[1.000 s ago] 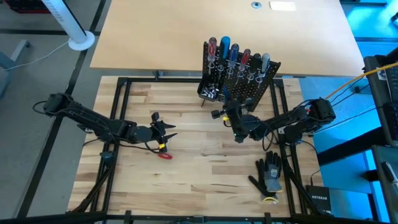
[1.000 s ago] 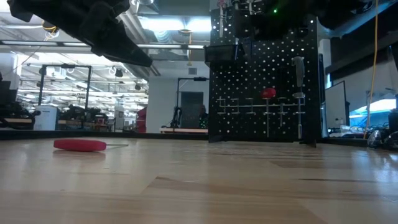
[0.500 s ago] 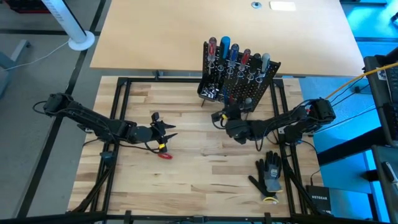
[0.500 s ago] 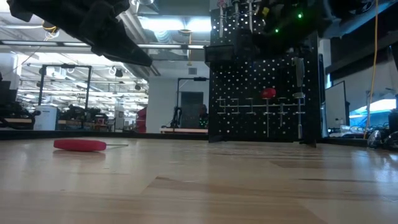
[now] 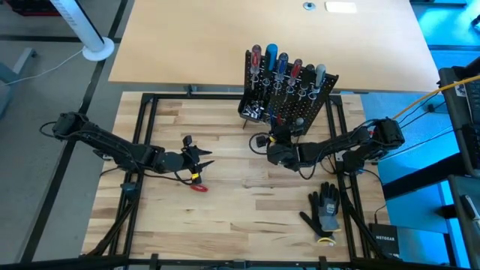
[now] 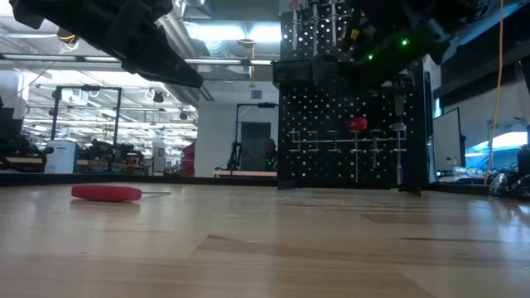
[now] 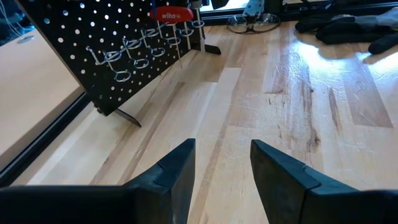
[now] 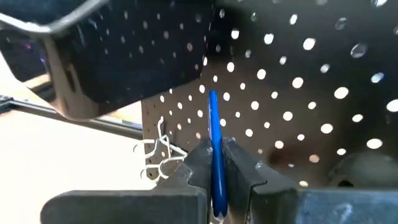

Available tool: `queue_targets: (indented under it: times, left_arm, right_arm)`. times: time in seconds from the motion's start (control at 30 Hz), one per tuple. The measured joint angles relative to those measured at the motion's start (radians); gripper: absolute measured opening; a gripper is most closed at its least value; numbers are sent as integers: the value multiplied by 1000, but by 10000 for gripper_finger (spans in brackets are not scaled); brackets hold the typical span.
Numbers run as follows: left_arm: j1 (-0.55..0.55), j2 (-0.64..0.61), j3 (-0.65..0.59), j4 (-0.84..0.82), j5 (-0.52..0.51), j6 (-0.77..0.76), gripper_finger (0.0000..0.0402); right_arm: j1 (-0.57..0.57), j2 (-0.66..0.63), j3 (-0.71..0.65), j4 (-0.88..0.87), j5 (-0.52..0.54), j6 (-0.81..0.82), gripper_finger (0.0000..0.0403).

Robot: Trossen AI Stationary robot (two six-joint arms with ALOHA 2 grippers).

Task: Hang tools onto peg board
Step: Hang the blue pick tool on the black pegboard, then hang the red allen wrench on the black pegboard

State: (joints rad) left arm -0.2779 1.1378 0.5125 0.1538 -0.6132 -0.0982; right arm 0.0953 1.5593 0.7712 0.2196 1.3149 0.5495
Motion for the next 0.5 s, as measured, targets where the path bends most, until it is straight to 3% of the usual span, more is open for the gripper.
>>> queue_targets:
  times: [0.3,0.5]
  left_arm:
    - [0,0,0,1,0,0,143]
    - [0,0,0,2,0,0,143]
  right_arm:
    - [-54,0,0,-50,-138,75,28]
    - [-63,0,0,-67,-184,79,79]
